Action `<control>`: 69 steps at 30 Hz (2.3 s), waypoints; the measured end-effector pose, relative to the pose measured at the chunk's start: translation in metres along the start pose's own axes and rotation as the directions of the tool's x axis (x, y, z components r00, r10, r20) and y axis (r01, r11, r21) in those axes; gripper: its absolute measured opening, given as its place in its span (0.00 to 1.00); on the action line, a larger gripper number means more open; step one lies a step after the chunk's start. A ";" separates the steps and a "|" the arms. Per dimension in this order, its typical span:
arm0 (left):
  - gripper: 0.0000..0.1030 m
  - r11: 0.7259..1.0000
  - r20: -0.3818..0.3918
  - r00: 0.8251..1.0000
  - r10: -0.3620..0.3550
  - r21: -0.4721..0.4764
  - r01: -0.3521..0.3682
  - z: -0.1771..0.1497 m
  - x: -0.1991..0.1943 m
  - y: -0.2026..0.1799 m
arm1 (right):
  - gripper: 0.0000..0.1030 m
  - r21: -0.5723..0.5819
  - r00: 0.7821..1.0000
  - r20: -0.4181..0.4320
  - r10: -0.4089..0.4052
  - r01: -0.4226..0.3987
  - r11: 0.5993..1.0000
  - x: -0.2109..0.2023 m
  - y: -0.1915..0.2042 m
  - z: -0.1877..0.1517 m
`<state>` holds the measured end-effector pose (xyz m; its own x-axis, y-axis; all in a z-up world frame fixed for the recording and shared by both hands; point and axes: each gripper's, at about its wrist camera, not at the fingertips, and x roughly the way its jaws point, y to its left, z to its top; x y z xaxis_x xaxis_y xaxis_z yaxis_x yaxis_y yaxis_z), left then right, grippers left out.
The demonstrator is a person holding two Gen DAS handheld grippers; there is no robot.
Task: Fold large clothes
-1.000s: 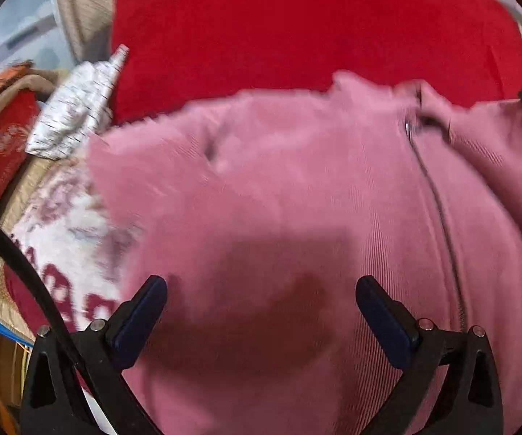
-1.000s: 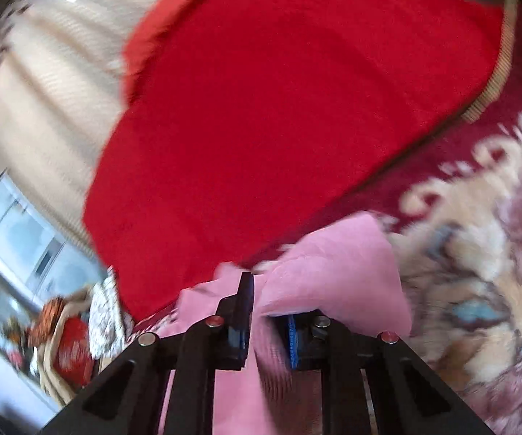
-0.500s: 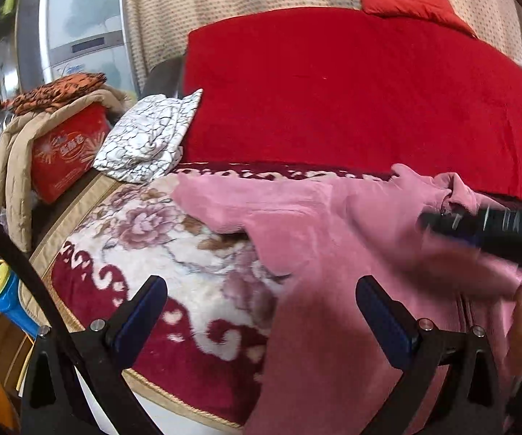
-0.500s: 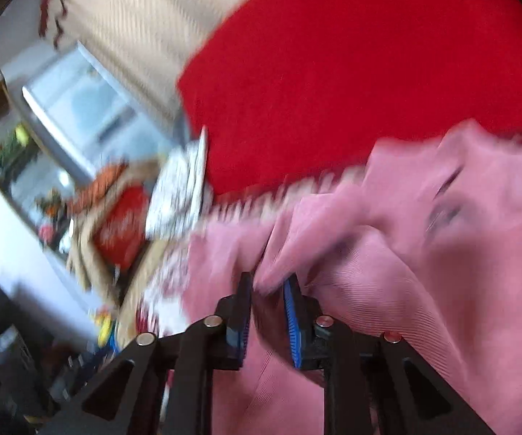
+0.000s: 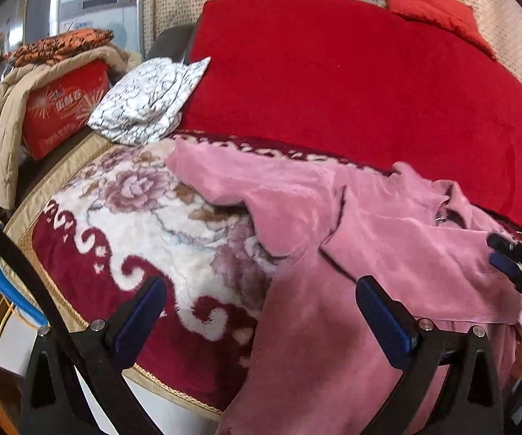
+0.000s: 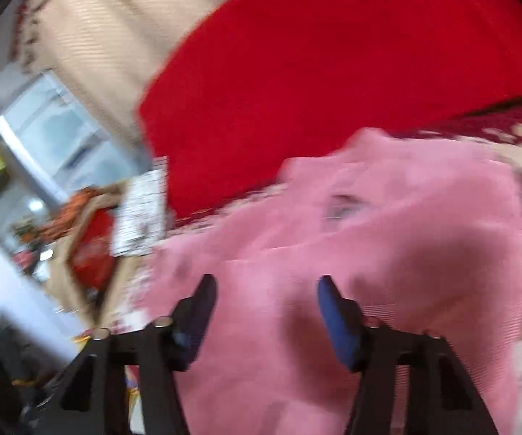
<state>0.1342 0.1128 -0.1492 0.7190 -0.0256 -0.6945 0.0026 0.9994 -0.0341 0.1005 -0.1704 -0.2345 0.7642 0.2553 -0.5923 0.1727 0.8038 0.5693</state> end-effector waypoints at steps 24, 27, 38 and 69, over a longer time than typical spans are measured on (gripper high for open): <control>0.88 0.872 -0.148 0.984 -0.098 -0.490 0.013 0.110 0.168 0.123 | 0.71 -0.066 0.997 0.002 0.071 -0.071 0.995 -0.014 -0.017 -0.003; 0.84 0.857 -0.167 0.981 -0.093 -0.516 -0.006 0.118 0.193 0.125 | 0.71 -0.057 0.998 0.001 0.069 -0.068 0.996 -0.016 -0.024 0.000; 0.04 0.875 -0.156 0.979 -0.129 -0.483 0.038 0.132 0.217 0.116 | 0.71 -0.073 0.999 0.009 0.052 -0.051 0.996 -0.013 -0.025 0.004; 0.75 0.800 -0.071 0.899 -0.433 0.430 0.419 0.096 -0.052 -0.174 | 0.72 0.247 0.980 0.200 -0.004 -0.046 0.968 -0.079 -0.111 0.034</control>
<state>0.1628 -0.0574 -0.0385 0.5960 -0.4569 -0.6603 0.6021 0.7984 -0.0089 0.0417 -0.2977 -0.2316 0.8724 0.1393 -0.4685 0.2851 0.6335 0.7193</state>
